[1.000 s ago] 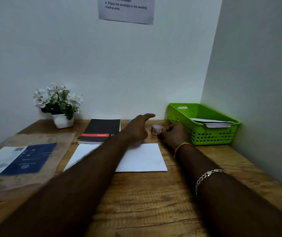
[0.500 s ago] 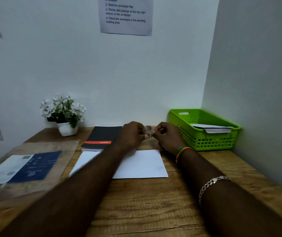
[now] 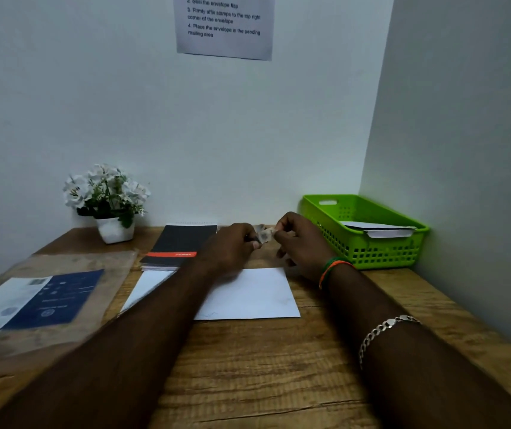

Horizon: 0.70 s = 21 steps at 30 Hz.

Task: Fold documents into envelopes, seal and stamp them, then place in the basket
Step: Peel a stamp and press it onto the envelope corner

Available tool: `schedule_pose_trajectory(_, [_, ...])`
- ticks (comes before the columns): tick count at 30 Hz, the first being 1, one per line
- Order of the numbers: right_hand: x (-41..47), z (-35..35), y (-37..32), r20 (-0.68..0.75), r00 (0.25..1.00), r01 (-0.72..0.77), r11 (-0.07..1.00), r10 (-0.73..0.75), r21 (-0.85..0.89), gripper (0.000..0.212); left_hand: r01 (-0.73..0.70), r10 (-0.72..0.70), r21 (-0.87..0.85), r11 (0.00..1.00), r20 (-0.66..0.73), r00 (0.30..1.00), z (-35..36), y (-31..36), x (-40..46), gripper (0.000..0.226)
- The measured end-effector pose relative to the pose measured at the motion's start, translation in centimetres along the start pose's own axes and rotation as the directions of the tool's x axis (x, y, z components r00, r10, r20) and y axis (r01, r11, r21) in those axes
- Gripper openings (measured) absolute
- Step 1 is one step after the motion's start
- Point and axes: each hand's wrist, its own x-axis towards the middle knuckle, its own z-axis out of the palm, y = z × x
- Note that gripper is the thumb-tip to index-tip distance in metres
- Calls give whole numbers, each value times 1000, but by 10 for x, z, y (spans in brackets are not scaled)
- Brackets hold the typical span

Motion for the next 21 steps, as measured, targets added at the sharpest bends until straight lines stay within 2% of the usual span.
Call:
schedule_pose_trajectory(3, [-1,-4,-2,-34,999,-28,1000,28,5,6,-2,2,86,996,-2,1000,4,6,3,10])
schedule_pose_trajectory(7, [2,-12,-10,-170,984,-42,999,44,16,9,2,-6,143,990,28,1000,11,9,6,22])
schedule_pose_trajectory(12, [5,-24,-18,-182,970,-108,955,163,278,26,5,-18,145,989,88,996,19,8,7,27])
schedule_pose_trajectory(16, [3,-30,-22,-131,973,-131,927,188,352,26,18,-23,73,997,77,997,19,8,4,35])
schedule_pose_trajectory(18, [1,-32,-23,-79,979,-149,928,187,341,22,26,-27,34,999,27,999,13,12,1,32])
schedule_pose_trajectory(20, [-2,-33,-24,-20,983,-166,938,180,304,16,48,-56,-89,995,-88,995,1,16,-3,29])
schedule_pose_trajectory(21, [-4,-33,-24,6,985,-166,945,171,281,15,70,-96,-208,976,-119,988,-6,19,-5,28])
